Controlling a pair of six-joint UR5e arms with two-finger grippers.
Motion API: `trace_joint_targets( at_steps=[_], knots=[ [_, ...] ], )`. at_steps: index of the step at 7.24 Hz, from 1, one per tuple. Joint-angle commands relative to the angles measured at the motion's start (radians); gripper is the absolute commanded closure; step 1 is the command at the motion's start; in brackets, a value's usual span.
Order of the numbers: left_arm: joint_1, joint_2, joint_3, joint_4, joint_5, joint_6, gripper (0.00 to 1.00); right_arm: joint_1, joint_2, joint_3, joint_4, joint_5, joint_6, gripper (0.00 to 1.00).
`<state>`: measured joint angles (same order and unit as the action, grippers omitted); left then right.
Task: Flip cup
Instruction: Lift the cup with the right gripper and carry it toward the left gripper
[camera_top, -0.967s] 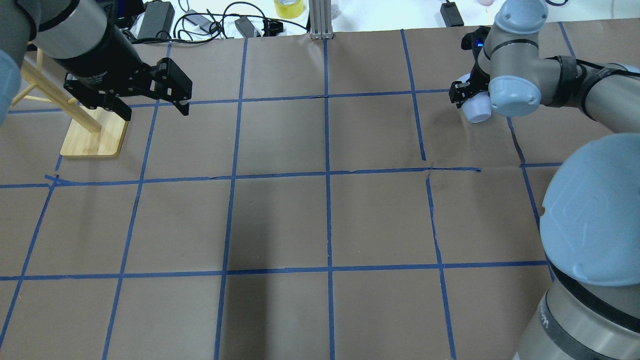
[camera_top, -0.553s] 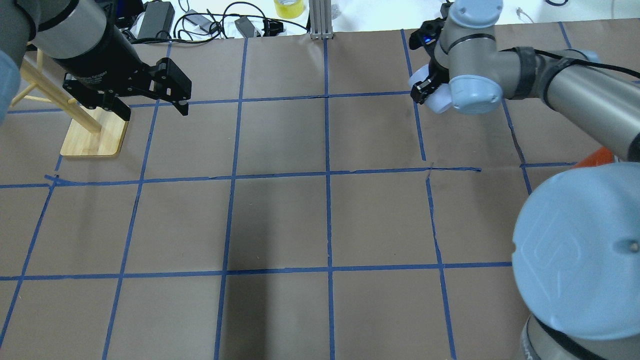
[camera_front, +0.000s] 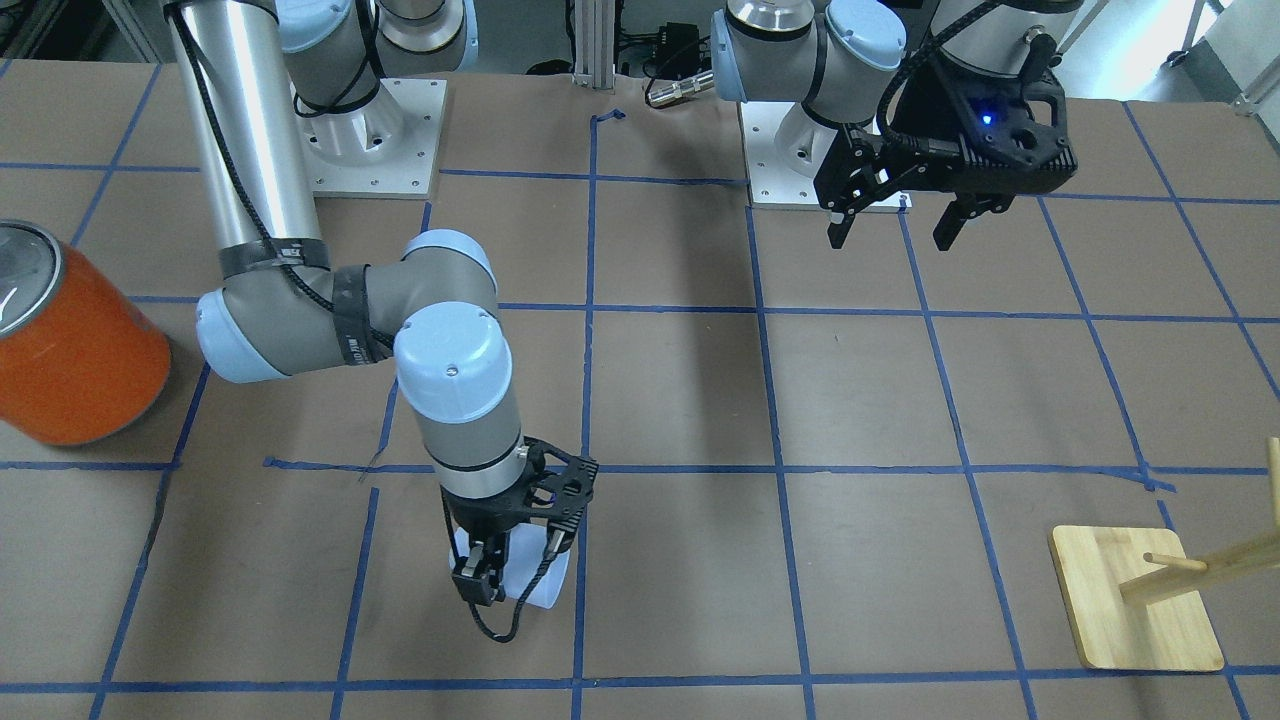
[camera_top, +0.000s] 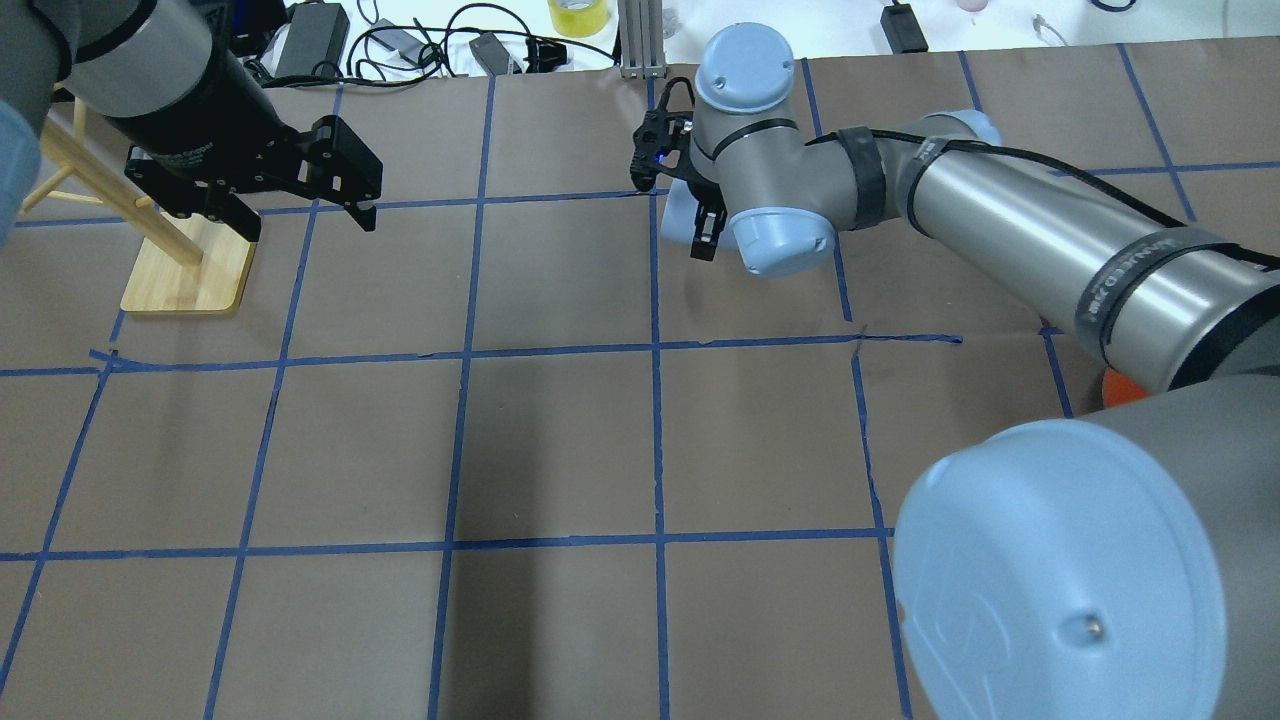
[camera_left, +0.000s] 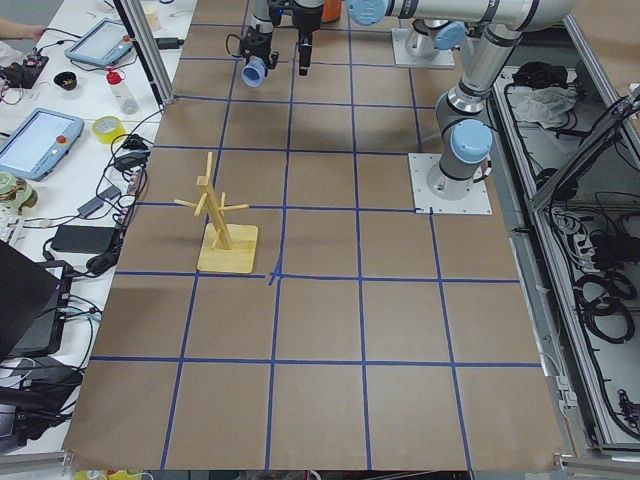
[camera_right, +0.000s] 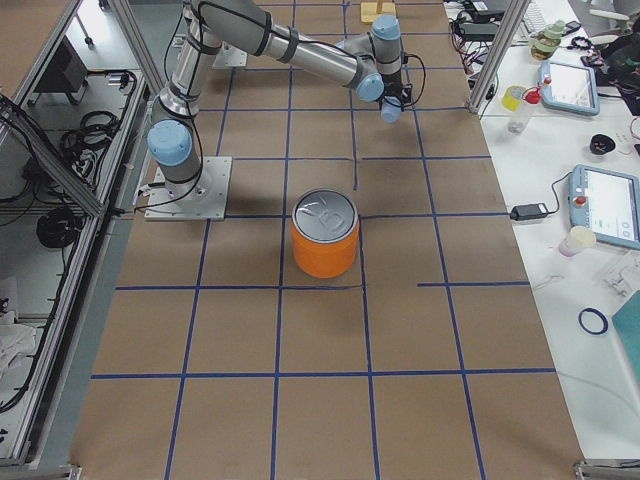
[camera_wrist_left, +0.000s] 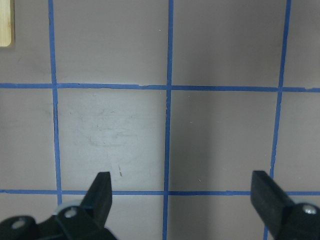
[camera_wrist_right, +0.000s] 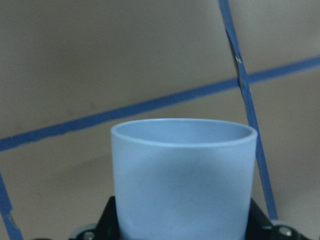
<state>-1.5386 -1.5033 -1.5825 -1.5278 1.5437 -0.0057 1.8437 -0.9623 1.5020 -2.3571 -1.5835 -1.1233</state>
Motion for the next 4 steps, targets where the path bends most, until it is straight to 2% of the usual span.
trace_joint_targets(
  at_steps=[1,4],
  knots=[
    [0.0,0.0,-0.001,0.002,-0.001,0.004,0.0,0.11,0.057,-0.049,0.001,0.005,-0.113,0.97],
    [0.0,0.0,-0.001,0.002,-0.002,0.004,0.0,0.138,0.059,-0.04,0.013,0.071,-0.15,0.99]
  ],
)
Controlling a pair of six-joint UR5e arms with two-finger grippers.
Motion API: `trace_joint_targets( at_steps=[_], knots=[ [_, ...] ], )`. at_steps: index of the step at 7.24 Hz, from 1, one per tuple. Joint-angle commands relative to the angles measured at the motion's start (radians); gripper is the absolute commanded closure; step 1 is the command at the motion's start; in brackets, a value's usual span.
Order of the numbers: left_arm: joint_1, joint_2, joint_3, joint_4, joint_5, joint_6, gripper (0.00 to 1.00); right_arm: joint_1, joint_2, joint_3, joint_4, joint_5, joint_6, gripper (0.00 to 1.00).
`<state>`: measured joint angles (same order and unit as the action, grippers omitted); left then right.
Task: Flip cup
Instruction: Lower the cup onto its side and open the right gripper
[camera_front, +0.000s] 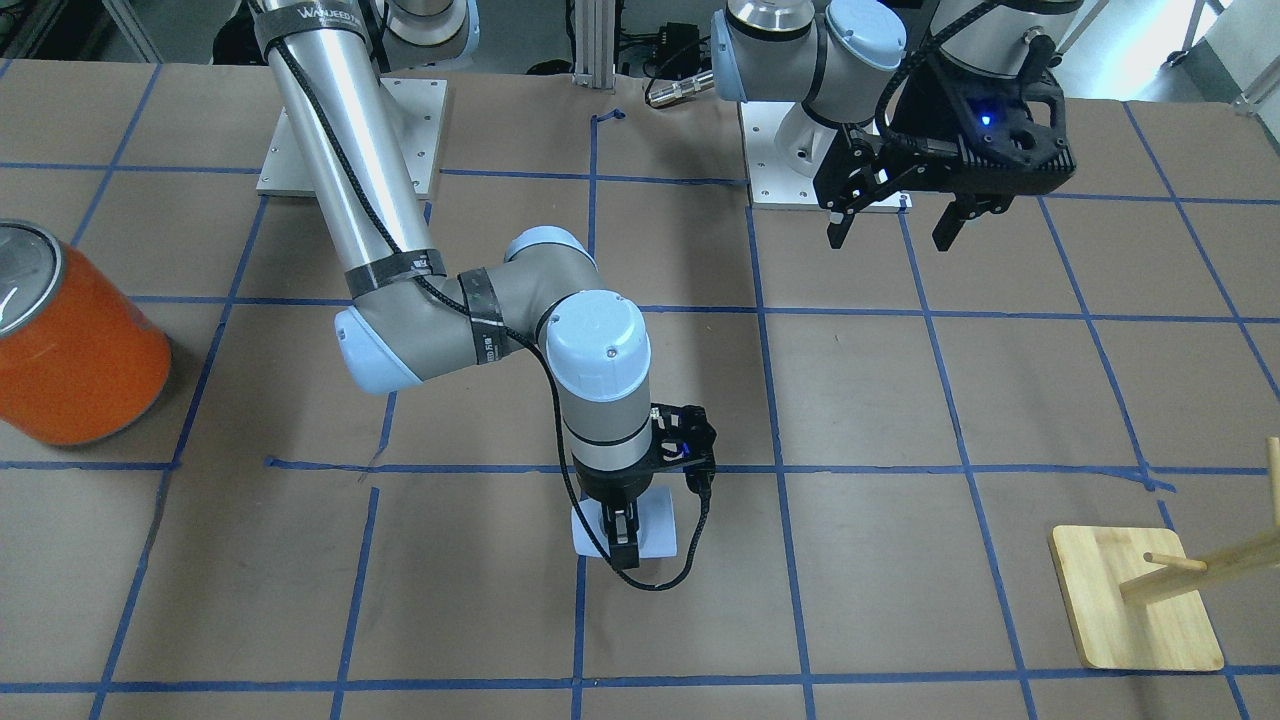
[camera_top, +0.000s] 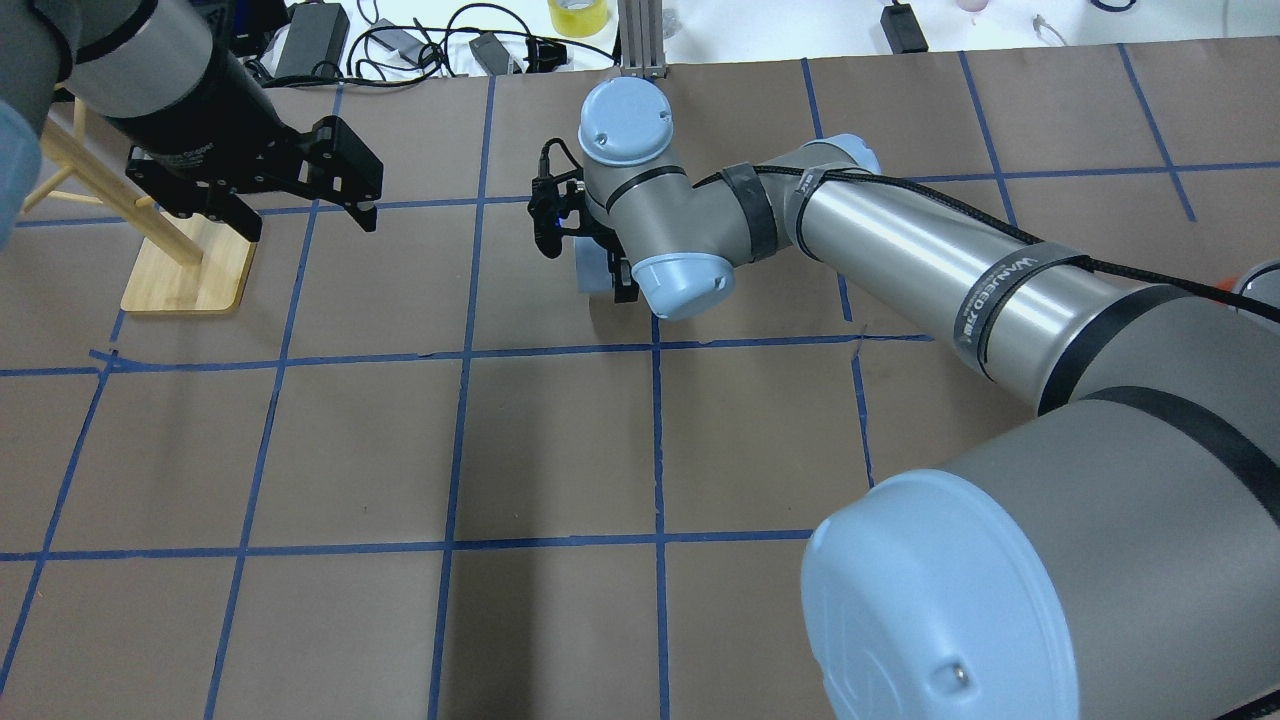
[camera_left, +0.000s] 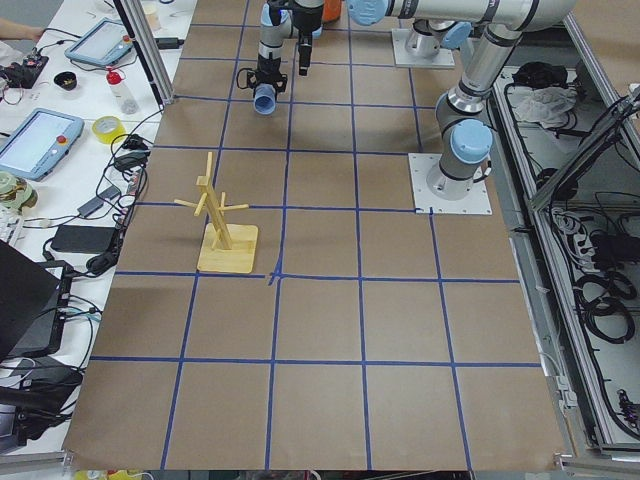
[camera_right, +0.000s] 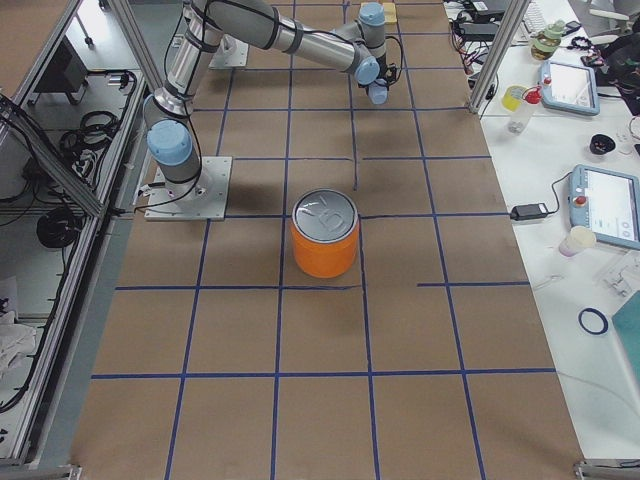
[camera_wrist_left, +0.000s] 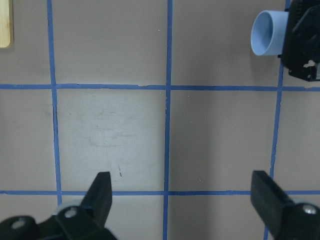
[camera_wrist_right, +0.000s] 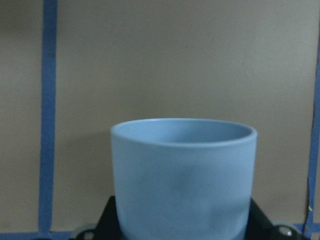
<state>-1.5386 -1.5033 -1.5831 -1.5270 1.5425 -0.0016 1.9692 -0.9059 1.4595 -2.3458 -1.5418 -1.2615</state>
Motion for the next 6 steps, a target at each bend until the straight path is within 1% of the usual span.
trace_joint_targets(
  at_steps=[1,2,3,4,5,6],
  knots=[
    [0.0,0.0,0.0,0.001,-0.001,0.0,0.0,0.016,0.001,0.005,0.0,0.035,-0.013,0.97],
    [0.0,0.0,0.0,0.001,0.001,0.0,0.0,0.016,0.002,0.005,-0.001,0.064,-0.016,0.92],
    [0.0,0.0,0.0,-0.001,0.001,0.0,0.0,0.016,0.002,0.005,-0.001,0.08,-0.018,0.76],
    [0.0,0.002,0.0,-0.001,-0.001,0.005,0.0,0.016,0.002,0.01,0.002,0.08,0.002,0.68],
    [0.0,0.005,-0.002,-0.002,0.001,0.003,0.0,0.016,0.004,0.028,-0.001,0.081,0.022,0.67],
    [0.0,0.005,-0.002,-0.001,-0.001,0.006,0.0,0.016,0.005,0.035,-0.009,0.092,0.014,0.51]
  ],
)
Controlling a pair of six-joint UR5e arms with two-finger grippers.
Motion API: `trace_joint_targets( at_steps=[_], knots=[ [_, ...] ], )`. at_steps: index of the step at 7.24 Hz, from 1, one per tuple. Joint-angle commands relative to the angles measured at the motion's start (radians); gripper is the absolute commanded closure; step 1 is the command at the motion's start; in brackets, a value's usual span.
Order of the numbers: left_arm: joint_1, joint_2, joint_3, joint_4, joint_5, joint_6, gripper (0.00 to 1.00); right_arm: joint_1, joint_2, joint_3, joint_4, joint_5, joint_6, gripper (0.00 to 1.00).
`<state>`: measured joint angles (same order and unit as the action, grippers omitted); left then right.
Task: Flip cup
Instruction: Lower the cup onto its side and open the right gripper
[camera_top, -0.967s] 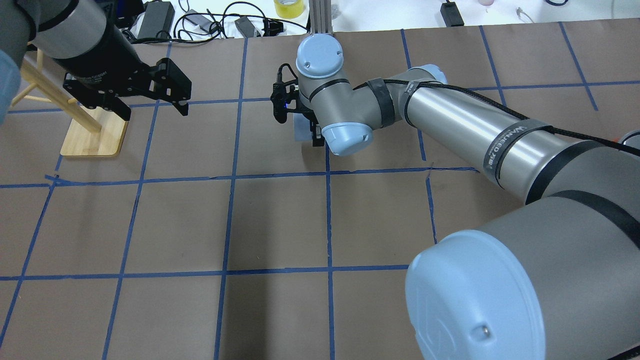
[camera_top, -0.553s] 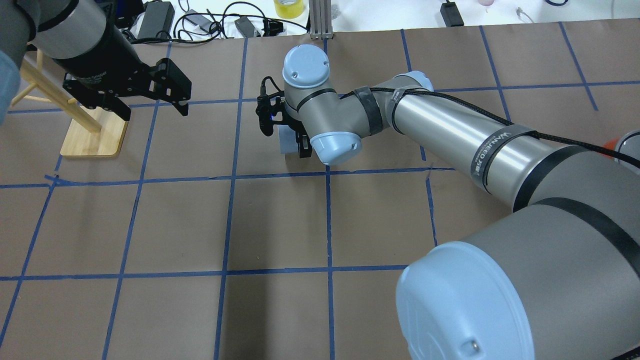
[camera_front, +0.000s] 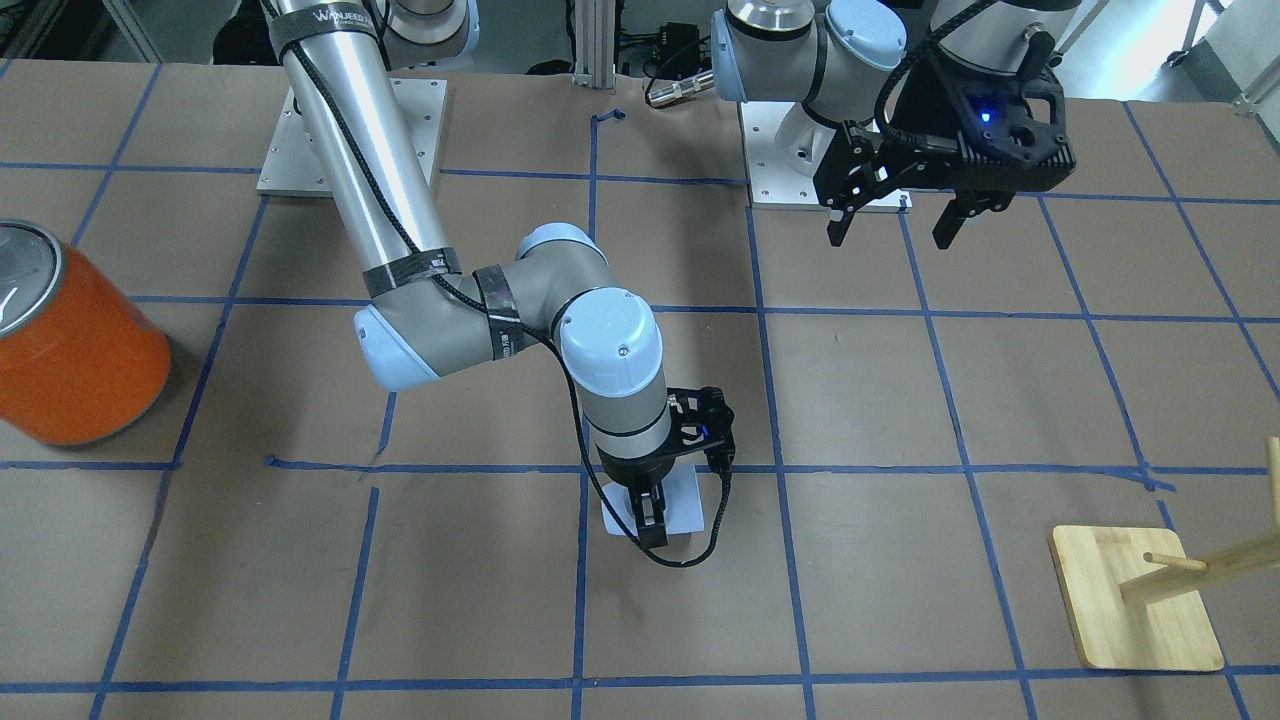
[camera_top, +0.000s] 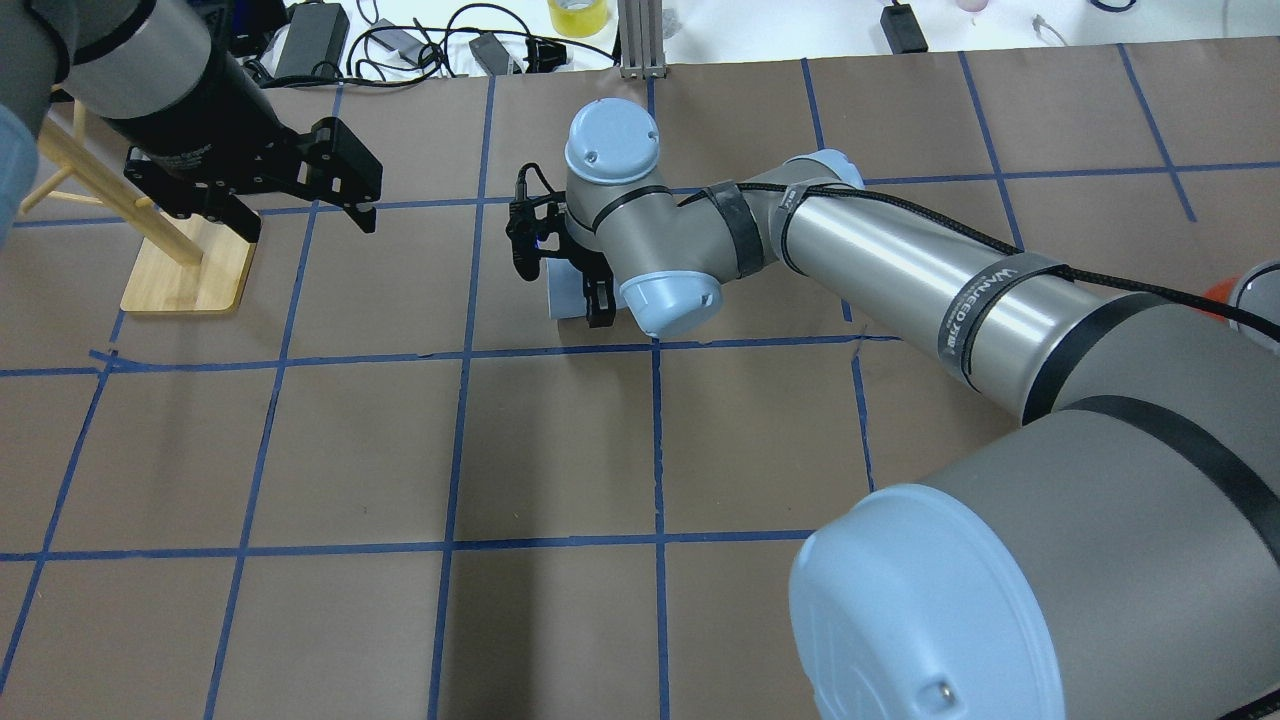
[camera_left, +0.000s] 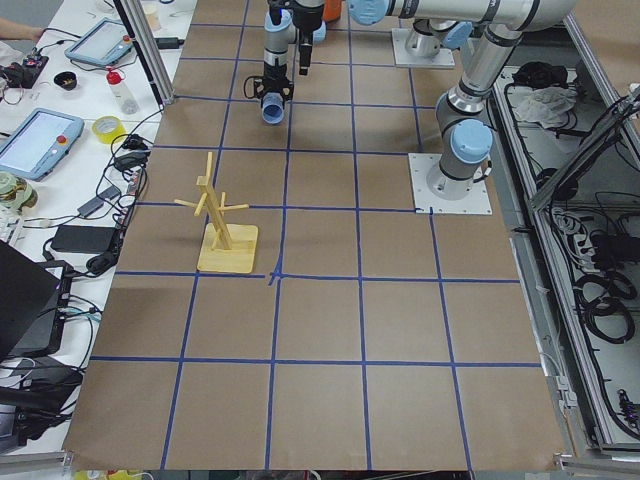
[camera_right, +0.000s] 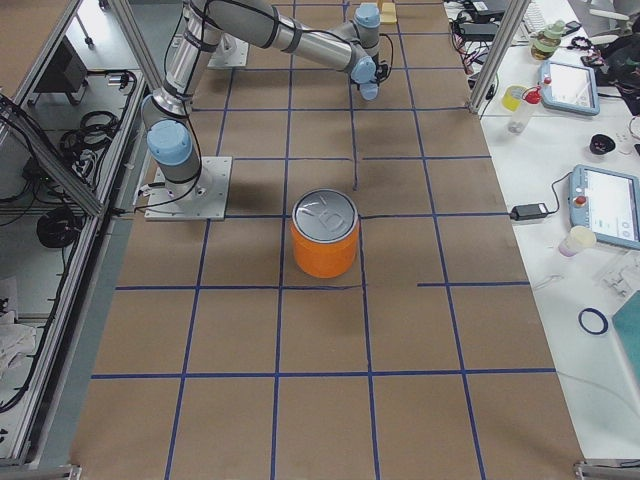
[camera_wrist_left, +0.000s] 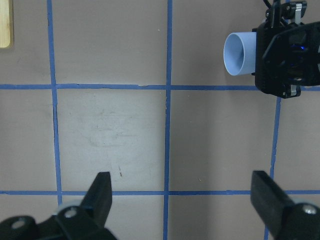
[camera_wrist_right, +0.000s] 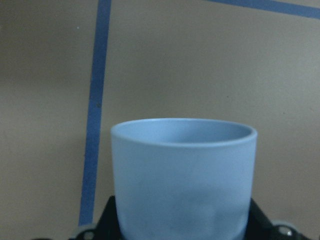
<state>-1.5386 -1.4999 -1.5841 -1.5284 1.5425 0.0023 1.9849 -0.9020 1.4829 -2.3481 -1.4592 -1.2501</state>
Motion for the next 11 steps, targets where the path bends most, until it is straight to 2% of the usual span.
trace_joint_targets(
  at_steps=[1,2,4,5,6,7,9,11],
  knots=[
    [0.0,0.001,-0.001,-0.001,-0.001,0.004,0.0,0.0,-0.001,0.011,-0.008,0.011,0.002,0.15],
    [0.0,0.001,-0.001,-0.001,-0.002,0.004,0.0,0.0,-0.002,0.01,-0.01,0.011,0.001,0.0],
    [0.0,0.001,-0.001,-0.001,-0.008,0.004,0.0,-0.001,-0.04,0.008,0.001,-0.01,0.02,0.0],
    [0.002,0.003,-0.001,-0.001,-0.01,0.001,0.0,-0.005,-0.092,0.013,0.007,-0.066,0.044,0.0],
    [0.006,0.003,-0.002,-0.004,-0.01,0.001,0.0,-0.005,-0.145,0.019,0.047,-0.17,0.175,0.0],
    [0.006,0.003,-0.008,-0.006,-0.012,0.005,0.0,-0.014,-0.185,0.019,0.129,-0.188,0.349,0.0],
    [0.024,-0.005,-0.045,0.007,-0.051,0.016,0.0,-0.024,-0.218,0.02,0.153,-0.197,0.698,0.0],
    [0.11,-0.046,-0.092,0.022,-0.225,0.069,0.0,-0.165,-0.288,0.02,0.304,-0.187,0.927,0.0]
  ],
)
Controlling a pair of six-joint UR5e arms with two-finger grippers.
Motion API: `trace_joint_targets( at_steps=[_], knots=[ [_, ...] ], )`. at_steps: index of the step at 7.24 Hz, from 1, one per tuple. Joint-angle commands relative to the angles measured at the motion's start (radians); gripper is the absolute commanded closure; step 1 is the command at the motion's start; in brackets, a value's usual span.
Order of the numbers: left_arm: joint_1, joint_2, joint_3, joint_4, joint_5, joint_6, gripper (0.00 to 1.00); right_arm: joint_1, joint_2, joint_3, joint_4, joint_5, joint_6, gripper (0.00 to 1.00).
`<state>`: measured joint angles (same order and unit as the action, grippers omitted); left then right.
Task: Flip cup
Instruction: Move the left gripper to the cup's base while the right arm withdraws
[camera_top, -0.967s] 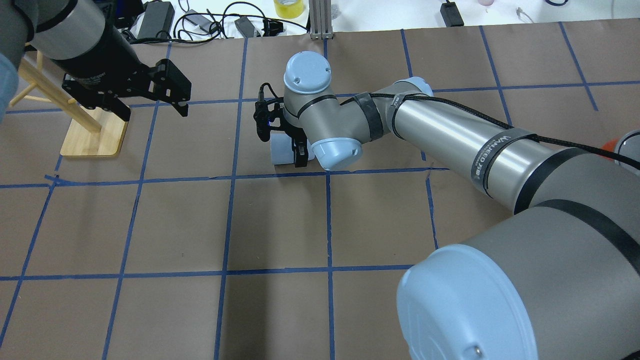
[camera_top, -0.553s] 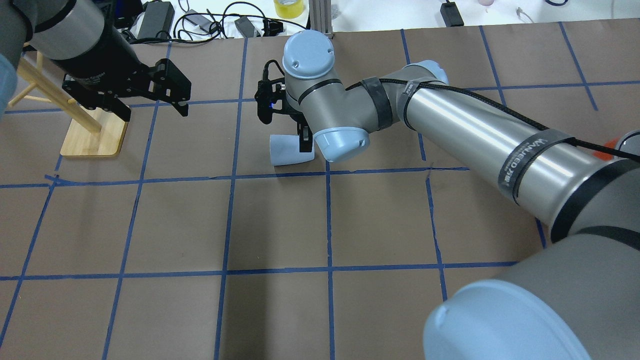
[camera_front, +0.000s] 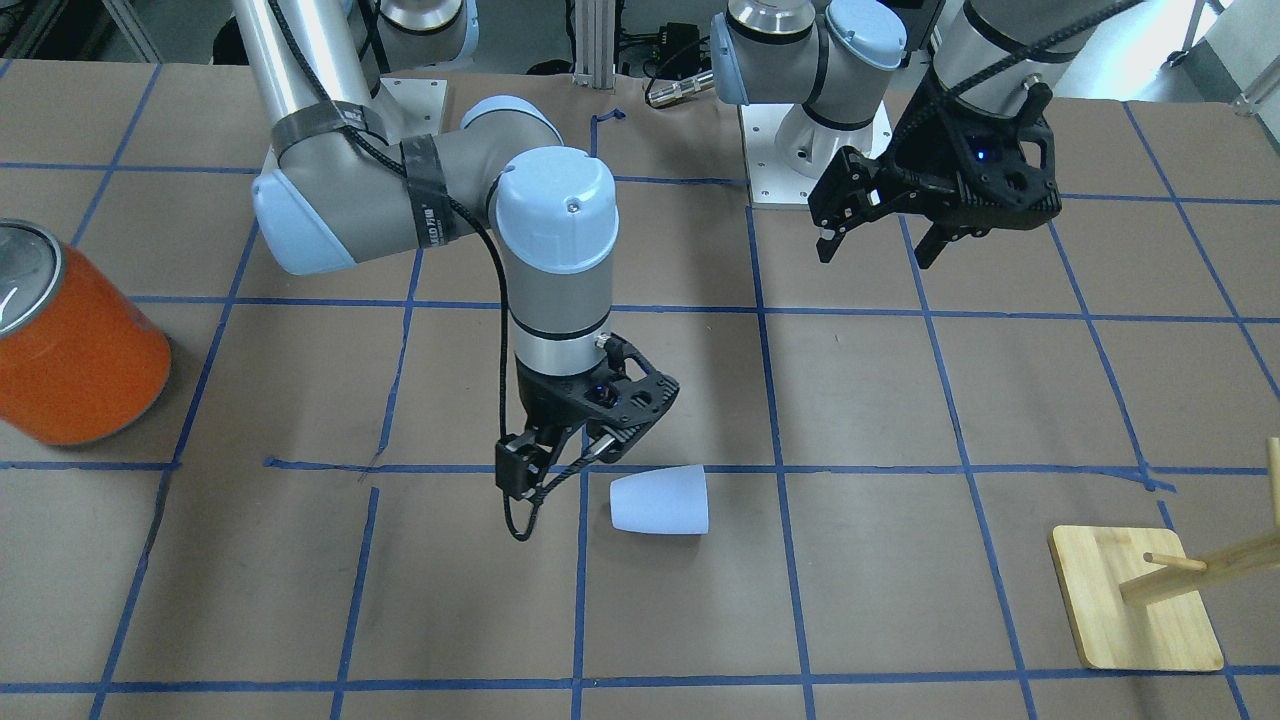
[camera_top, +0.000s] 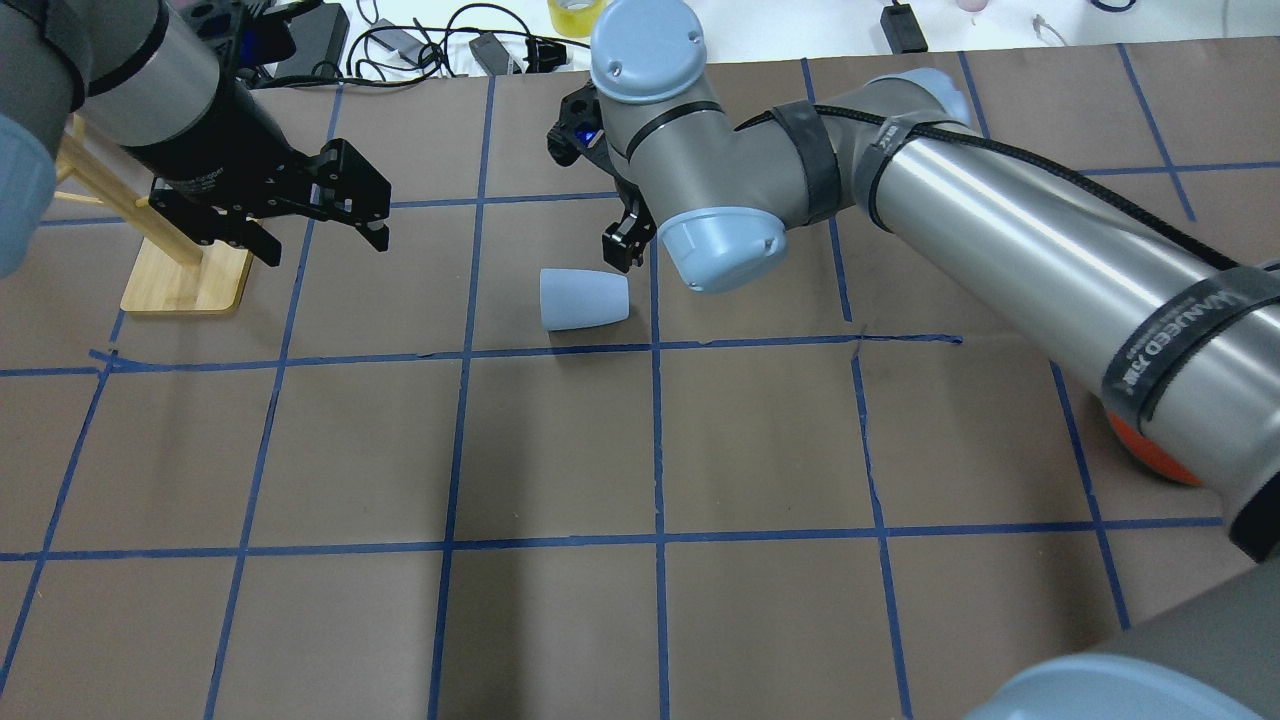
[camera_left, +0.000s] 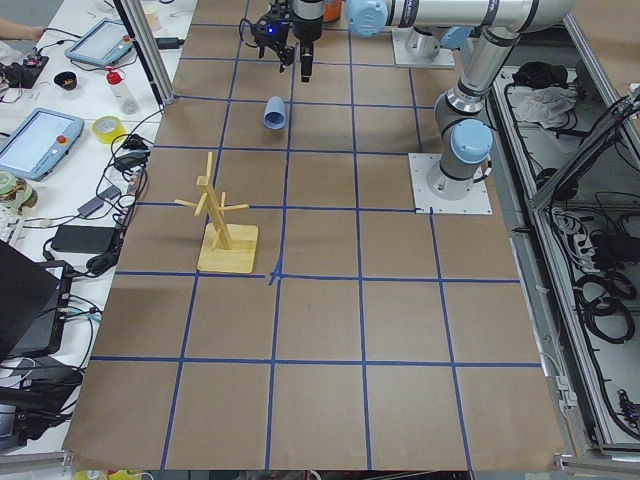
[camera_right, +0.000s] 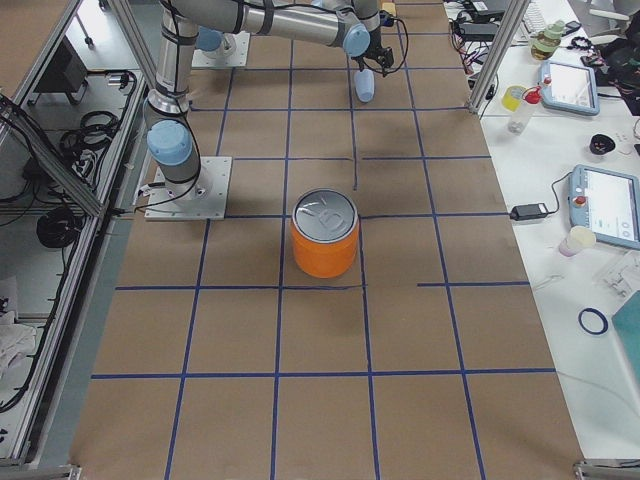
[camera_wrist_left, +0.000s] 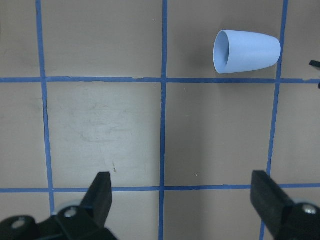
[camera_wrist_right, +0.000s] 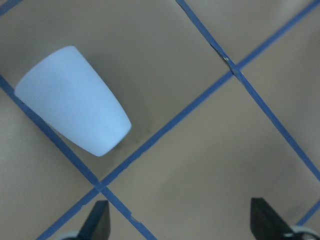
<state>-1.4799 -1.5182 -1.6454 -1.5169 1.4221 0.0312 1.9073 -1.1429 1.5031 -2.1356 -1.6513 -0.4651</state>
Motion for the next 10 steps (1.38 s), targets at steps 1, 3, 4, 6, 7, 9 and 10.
trace_joint_targets(
  at_steps=[1,3,4,6,7,9,10],
  knots=[
    [0.059,-0.072,-0.065,0.062,-0.2,0.045,0.0,-0.162,-0.101,0.0,0.191,0.01,0.255,0.0],
    [0.059,-0.192,-0.128,0.244,-0.327,0.045,0.0,-0.221,-0.168,0.023,0.273,0.01,0.492,0.0],
    [0.059,-0.256,-0.152,0.312,-0.457,0.045,0.0,-0.246,-0.202,0.029,0.32,0.01,0.52,0.0],
    [0.059,-0.374,-0.157,0.413,-0.476,0.047,0.0,-0.319,-0.289,0.028,0.478,0.012,0.574,0.0],
    [0.058,-0.434,-0.157,0.485,-0.523,0.045,0.0,-0.342,-0.323,0.028,0.509,0.01,0.576,0.0],
    [0.058,-0.488,-0.159,0.497,-0.571,0.045,0.0,-0.359,-0.328,0.031,0.571,0.002,0.577,0.0],
    [0.047,-0.502,-0.177,0.501,-0.58,0.041,0.0,-0.358,-0.328,0.031,0.551,0.014,0.566,0.0]
  ],
)
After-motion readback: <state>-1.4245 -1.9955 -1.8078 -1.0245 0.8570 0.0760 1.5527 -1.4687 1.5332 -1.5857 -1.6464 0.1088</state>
